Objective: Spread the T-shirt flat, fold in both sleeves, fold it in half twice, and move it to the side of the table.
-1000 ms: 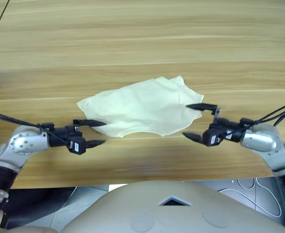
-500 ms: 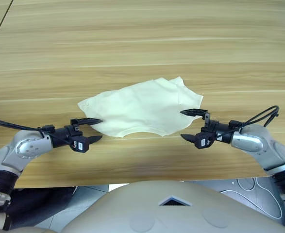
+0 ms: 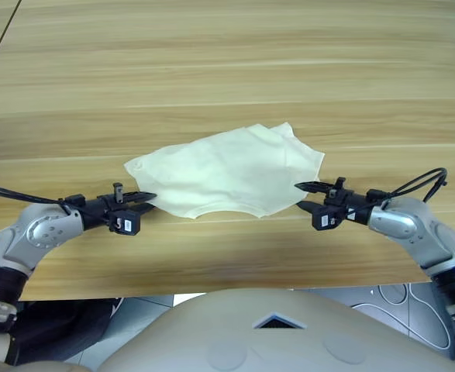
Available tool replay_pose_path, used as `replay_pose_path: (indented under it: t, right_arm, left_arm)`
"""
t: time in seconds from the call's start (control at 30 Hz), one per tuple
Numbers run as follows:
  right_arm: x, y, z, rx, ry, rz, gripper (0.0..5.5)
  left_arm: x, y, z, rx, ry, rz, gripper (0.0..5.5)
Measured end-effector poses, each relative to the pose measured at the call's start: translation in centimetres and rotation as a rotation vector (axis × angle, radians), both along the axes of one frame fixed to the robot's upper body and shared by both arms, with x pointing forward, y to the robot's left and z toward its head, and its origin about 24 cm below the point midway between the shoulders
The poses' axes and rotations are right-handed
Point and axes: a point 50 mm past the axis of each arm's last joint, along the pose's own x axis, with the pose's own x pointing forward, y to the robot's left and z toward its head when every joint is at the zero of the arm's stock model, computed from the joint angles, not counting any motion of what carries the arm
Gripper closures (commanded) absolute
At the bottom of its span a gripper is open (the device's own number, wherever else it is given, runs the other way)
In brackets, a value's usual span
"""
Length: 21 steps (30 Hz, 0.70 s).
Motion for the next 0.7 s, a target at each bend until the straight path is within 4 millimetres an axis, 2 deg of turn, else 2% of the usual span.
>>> replay_pose_path:
  t: [0.1, 0.3, 0.7]
  right_arm:
    - [-0.03, -0.06, -0.11, -0.011, 0.0, 0.0, 4.5]
    - [0.02, -0.18, -0.25, -0.02, 0.004, -0.003, 5.47]
    - [0.55, -0.79, -0.27, -0.012, -0.012, -0.046, 5.47]
  left_arm:
    - [0.03, 0.11, -0.12, 0.01, 0.005, 0.005, 5.49]
    - [-0.29, -0.22, -0.14, -0.015, 0.014, -0.003, 5.5]
    - [-0.05, -0.69, 0.11, -0.056, -0.007, -0.012, 5.5]
